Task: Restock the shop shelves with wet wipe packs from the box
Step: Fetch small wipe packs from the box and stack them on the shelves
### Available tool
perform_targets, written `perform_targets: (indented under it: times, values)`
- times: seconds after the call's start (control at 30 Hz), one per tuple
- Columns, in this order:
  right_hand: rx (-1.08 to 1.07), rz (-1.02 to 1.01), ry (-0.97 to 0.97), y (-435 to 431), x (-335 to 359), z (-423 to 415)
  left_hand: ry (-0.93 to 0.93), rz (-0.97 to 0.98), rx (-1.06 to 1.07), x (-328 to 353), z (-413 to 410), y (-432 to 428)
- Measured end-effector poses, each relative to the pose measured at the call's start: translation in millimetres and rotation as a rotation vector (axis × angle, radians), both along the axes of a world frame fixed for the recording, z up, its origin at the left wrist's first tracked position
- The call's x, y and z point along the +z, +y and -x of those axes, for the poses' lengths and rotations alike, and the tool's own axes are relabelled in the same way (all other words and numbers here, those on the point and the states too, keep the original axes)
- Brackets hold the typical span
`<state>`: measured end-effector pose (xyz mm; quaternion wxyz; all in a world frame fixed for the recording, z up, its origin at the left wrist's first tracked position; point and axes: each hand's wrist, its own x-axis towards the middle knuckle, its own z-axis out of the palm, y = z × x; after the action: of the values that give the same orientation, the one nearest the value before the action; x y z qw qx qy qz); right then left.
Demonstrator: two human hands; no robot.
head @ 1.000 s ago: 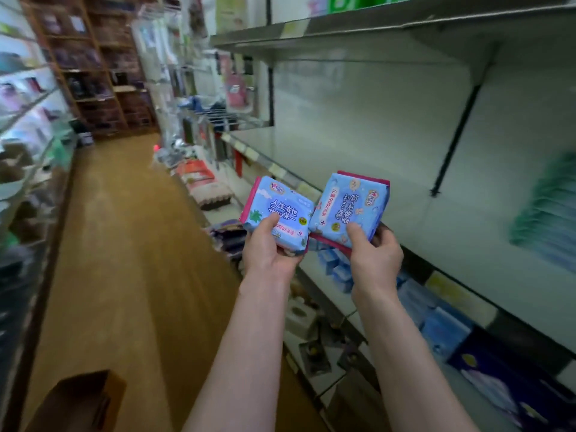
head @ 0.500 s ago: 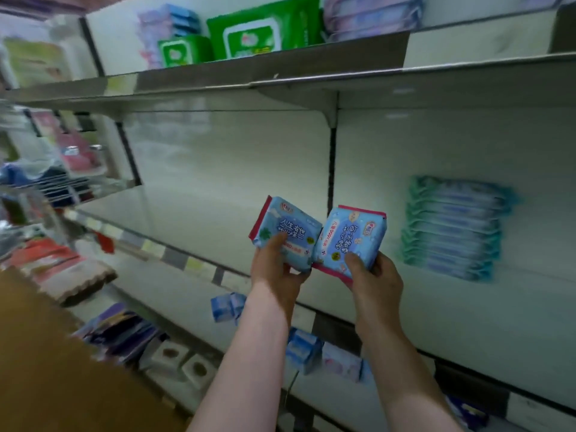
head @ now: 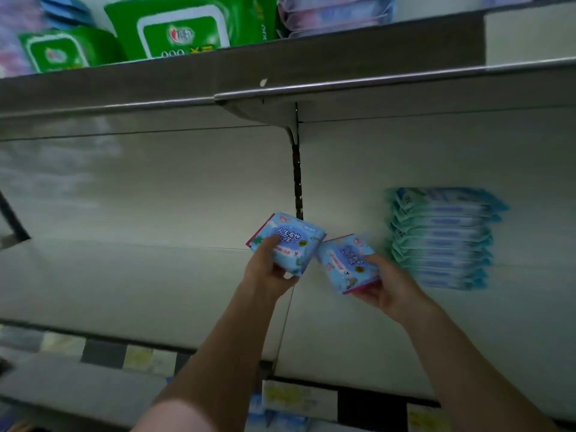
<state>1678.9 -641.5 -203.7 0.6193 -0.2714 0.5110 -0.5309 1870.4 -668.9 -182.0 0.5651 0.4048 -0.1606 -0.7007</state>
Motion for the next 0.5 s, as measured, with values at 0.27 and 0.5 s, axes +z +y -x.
perform_targets:
  times: [0.27, 0.5]
  values:
    - [0.170, -0.109, 0.253, -47, -8, 1, 0.009, 0.061, -0.146, -28, 15, -41]
    - [0.013, 0.152, 0.375, -66, -32, 2, -0.064, 0.097, -0.117, -56, 27, -57]
